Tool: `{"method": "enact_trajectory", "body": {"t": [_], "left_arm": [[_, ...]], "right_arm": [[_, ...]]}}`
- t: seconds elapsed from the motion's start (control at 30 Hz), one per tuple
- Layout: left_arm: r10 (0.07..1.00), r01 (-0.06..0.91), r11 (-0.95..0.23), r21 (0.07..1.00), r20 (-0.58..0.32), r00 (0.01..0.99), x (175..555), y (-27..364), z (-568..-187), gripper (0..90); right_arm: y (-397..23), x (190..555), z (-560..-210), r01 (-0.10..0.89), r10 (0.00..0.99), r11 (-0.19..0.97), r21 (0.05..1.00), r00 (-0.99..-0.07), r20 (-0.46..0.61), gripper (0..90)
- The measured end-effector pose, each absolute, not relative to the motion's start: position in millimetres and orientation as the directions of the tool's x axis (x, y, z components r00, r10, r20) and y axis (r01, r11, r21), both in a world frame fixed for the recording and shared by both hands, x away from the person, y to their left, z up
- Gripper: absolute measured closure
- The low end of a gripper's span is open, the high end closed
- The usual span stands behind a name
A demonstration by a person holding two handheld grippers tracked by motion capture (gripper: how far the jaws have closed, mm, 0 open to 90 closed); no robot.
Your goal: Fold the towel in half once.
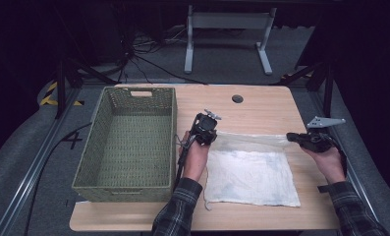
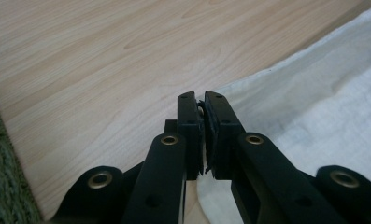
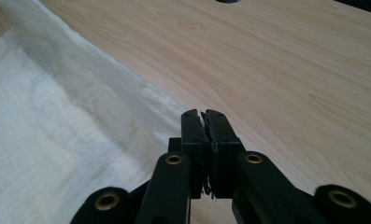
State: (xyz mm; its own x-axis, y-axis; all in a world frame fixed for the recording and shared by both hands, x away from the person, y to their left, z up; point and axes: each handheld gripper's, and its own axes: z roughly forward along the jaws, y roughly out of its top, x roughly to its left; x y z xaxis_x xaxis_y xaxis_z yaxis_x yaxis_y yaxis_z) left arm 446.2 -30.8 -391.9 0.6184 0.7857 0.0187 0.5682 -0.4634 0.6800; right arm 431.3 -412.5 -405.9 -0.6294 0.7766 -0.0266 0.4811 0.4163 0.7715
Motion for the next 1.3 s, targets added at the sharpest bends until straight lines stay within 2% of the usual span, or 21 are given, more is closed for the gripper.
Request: {"method": "enact_trajectory", "body": {"t": [0.57,1.0,1.3], "left_arm": [[0.757,0.53,-0.492,0.691,0.038,0.653,389.6,-25.3,-388.1,85.9],[0.727,0.529,-0.542,0.653,0.047,0.685,350.8,-25.8,-401.3,86.0],[0.695,0.542,-0.558,0.628,-0.002,0.719,324.4,-17.3,-411.7,86.0]], "right_arm": [[-413.7,373.6,-410.0,0.488,0.725,0.453,0.747,-0.688,0.01,87.3],[-415.7,336.7,-416.5,0.481,0.688,0.48,0.734,-0.726,0.026,87.2],[-417.0,311.7,-419.1,0.478,0.659,0.482,0.734,-0.75,0.055,87.2]]}}
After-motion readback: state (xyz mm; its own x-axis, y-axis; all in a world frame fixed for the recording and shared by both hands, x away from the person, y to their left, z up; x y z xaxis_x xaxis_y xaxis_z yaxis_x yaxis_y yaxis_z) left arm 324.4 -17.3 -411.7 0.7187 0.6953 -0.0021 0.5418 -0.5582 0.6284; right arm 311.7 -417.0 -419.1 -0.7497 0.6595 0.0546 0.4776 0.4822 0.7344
